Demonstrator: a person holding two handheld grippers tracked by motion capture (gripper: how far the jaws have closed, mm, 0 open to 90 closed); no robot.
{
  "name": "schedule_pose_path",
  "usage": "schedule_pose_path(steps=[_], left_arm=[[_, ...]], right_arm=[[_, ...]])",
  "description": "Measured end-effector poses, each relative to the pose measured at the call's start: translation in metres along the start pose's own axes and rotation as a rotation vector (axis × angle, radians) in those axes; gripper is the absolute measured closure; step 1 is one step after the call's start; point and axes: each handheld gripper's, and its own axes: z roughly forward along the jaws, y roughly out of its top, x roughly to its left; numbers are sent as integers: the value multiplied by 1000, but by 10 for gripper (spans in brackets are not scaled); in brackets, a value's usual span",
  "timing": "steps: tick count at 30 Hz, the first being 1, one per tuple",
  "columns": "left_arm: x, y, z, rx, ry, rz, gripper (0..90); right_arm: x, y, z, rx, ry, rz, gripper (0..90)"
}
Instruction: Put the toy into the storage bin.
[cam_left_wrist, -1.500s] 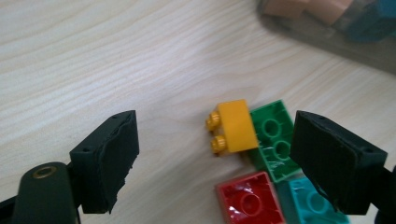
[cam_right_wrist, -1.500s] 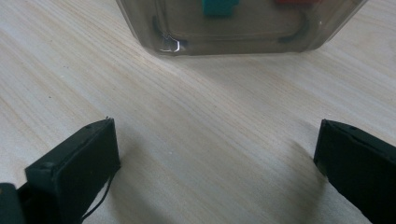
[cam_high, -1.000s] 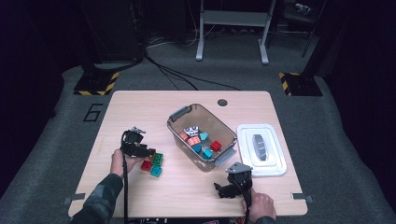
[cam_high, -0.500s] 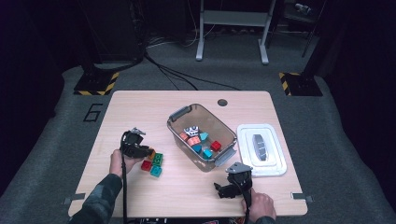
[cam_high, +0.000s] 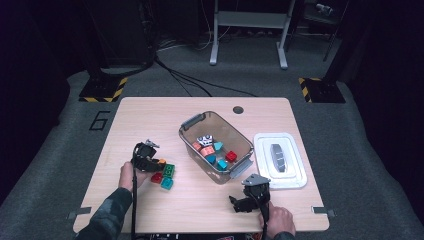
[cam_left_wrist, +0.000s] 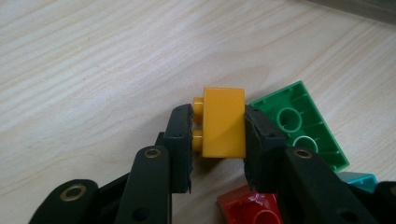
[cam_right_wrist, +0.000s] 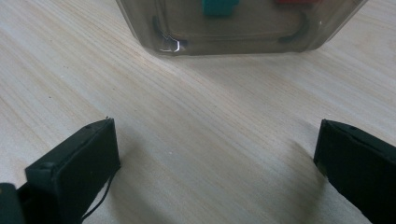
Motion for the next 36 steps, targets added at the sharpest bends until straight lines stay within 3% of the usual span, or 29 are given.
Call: schedule_pose_path(steps=[7, 12, 15, 24, 27, 36], left_arm=[[3, 4, -8, -21, 13, 4, 678], [6, 8, -25, -60, 1, -10, 678], [4, 14, -36, -71, 1, 8, 678], [-1, 40, -70, -115, -13, 45, 679], [-4, 52, -82, -131, -7, 76, 678], [-25, 89, -96, -187, -41, 128, 678]], right_arm=[[0, 0, 0, 1, 0, 2, 0], [0, 0, 0, 2, 0, 2, 0], [0, 0, 0, 0, 0, 2, 0], [0, 0, 0, 1, 0, 2, 0], [0, 0, 0, 1, 0, 2, 0], [0, 0, 0, 1, 0, 1, 0]])
